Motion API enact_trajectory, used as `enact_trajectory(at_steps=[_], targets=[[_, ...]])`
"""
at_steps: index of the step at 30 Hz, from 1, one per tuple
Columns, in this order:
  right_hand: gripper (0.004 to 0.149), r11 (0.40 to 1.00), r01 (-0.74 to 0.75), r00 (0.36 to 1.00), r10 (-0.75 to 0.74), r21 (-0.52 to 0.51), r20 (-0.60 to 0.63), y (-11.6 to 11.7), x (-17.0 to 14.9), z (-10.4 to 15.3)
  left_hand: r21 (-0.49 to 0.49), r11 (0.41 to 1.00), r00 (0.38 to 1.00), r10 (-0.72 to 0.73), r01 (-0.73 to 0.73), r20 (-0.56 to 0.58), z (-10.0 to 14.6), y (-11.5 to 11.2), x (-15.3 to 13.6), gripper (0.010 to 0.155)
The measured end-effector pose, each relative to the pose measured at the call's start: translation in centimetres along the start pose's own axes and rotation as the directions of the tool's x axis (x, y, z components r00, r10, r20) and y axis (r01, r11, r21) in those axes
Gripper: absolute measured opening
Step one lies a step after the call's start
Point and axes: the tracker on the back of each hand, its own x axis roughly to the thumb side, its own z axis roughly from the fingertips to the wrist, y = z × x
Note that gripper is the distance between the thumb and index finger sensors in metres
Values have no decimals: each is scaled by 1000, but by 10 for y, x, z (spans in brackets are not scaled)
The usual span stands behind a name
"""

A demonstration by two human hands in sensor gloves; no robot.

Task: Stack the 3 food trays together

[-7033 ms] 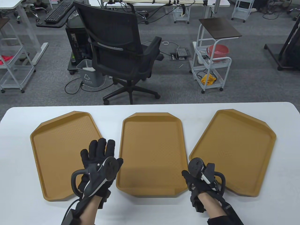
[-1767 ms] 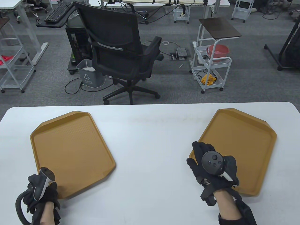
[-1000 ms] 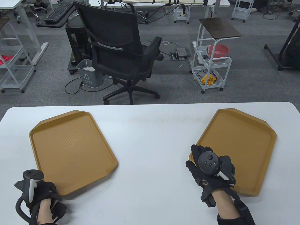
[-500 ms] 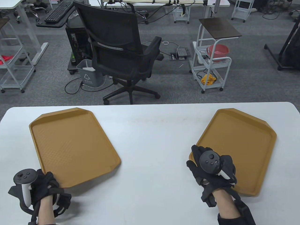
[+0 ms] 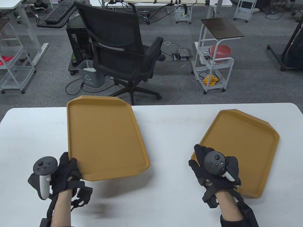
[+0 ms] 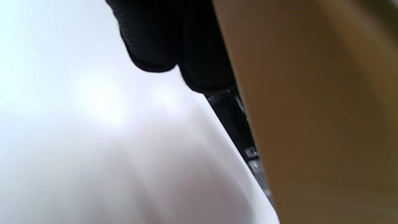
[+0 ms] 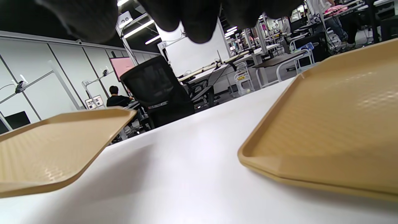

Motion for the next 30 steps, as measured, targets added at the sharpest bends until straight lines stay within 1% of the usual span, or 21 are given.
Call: enact_trajectory(at_steps=[3,6,8,10,12,13,14,15,16,17,18,19,21,22,25,27,30], targets=[[71,998,56,998,-55,11,-25,1,-2,0,-52,998,998,34,-32,47,5,-17,18,60],[74,985,162,986,-158,60,-60,5,-7,-2,-130,988,992,93,-82,85,11,-38,34,61],[76,954,281,958,-273,101,-87,9,-10,-2,-178,979,987,122,-102,106,15,-52,41,61],[78,922,376,923,-363,91,-129,12,-14,-3,-220,969,982,143,-114,121,18,-62,45,61],[80,864,499,855,-477,71,-202,19,-21,-3,-276,952,977,171,-130,127,22,-73,49,61],[81,835,544,826,-519,75,-218,22,-23,-4,-293,946,975,179,-135,130,23,-76,50,61],[81,790,608,781,-578,78,-235,26,-26,-4,-319,938,973,188,-138,131,26,-81,53,61],[80,729,680,721,-645,79,-255,31,-27,-5,-334,936,974,171,-113,148,30,-86,55,61],[80,690,720,680,-681,71,-272,33,-27,-5,-325,942,976,148,-89,163,32,-88,57,61],[75,672,741,642,-702,15,-307,33,-30,-4,-307,949,976,125,-66,176,35,-90,58,61],[68,680,733,647,-705,-16,-291,33,-33,-5,-317,946,976,124,-62,178,36,-91,59,61],[63,682,731,651,-705,-19,-281,33,-34,-6,-326,943,976,126,-62,180,37,-92,59,62],[55,692,721,655,-696,-33,-293,33,-35,-6,-313,949,976,101,-37,193,37,-94,59,62],[54,687,726,651,-703,-37,-286,33,-35,-6,-309,951,976,87,-21,202,37,-94,58,63],[53,635,771,603,-753,-51,-263,33,-34,-6,-311,950,976,90,-24,199,35,-93,54,63],[53,626,778,596,-763,-57,-251,32,-33,-6,-312,950,975,82,-13,209,34,-91,53,64],[53,611,787,580,-780,-84,-233,26,-34,-4,-317,947,958,50,43,281,33,-87,53,70]])
